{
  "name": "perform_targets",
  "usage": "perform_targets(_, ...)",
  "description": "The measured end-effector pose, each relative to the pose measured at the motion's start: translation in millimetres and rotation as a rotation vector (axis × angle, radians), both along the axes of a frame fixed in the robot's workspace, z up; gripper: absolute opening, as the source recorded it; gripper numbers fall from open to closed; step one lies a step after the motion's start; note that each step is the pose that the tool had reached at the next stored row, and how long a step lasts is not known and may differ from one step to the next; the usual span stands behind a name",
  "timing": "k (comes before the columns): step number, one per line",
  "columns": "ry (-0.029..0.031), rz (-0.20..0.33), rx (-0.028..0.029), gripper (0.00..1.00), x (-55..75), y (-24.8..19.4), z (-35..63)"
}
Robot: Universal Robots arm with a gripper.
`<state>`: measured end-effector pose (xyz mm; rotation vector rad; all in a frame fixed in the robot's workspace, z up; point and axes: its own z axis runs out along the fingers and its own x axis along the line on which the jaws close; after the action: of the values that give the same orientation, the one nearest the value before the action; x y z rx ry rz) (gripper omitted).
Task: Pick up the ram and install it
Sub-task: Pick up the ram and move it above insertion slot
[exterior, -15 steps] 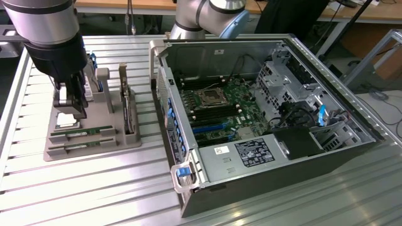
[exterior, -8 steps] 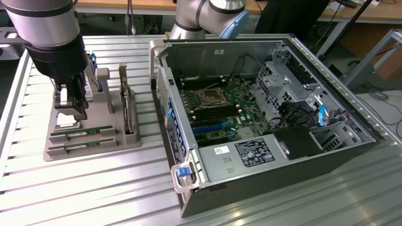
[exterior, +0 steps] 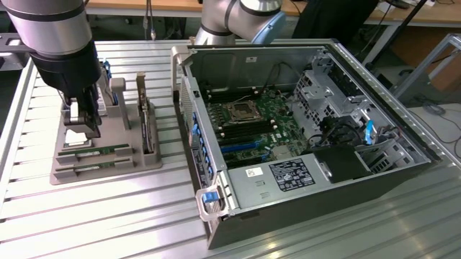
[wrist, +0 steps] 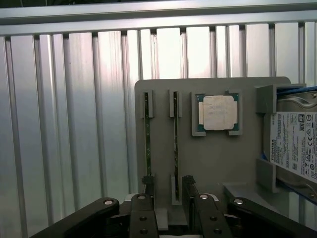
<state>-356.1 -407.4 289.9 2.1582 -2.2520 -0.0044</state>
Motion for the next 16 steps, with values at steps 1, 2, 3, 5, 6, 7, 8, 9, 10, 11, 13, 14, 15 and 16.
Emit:
perform_targets(1, -0.0001, 0.000, 0.0001, 0.36, 0.0, -0.1, -0.2)
perform_targets(2, -0.0001, 0.000, 0.0000, 0.36, 0.0, -0.1, -0.3)
perform_targets(3, -0.0002, 0.000, 0.0001, 0.36, 0.1, -0.5, -0.8)
perform_targets(5, -0.0001, 0.000, 0.0001, 0.36, 0.1, -1.3, -1.4)
perform_targets(6, 0.0000, 0.000, 0.0000, 0.36, 0.1, -1.8, -1.7)
perform_targets(7, 0.0000, 0.000, 0.0000, 0.36, 0.1, -2.4, -1.9)
perform_targets(8, -0.0001, 0.000, 0.0000, 0.36, 0.0, -2.6, -2.2)
perform_targets(9, -0.0001, 0.000, 0.0001, 0.36, 0.0, -3.0, -2.5)
perform_targets(10, 0.0002, 0.000, -0.0001, 0.36, 0.0, -3.1, -2.7)
perform_targets(11, 0.0001, 0.000, 0.0000, 0.36, 0.0, -3.2, -2.9)
perform_targets(13, 0.0000, 0.000, 0.0000, 0.36, 0.0, -3.2, -3.3)
perform_targets(14, 0.0000, 0.001, 0.0000, 0.36, 0.0, -3.2, -3.5)
perform_targets(15, 0.0000, 0.001, 0.0000, 0.36, 0.0, -3.2, -3.6)
perform_targets(16, 0.0001, 0.001, -0.0001, 0.36, 0.0, -3.2, -3.7)
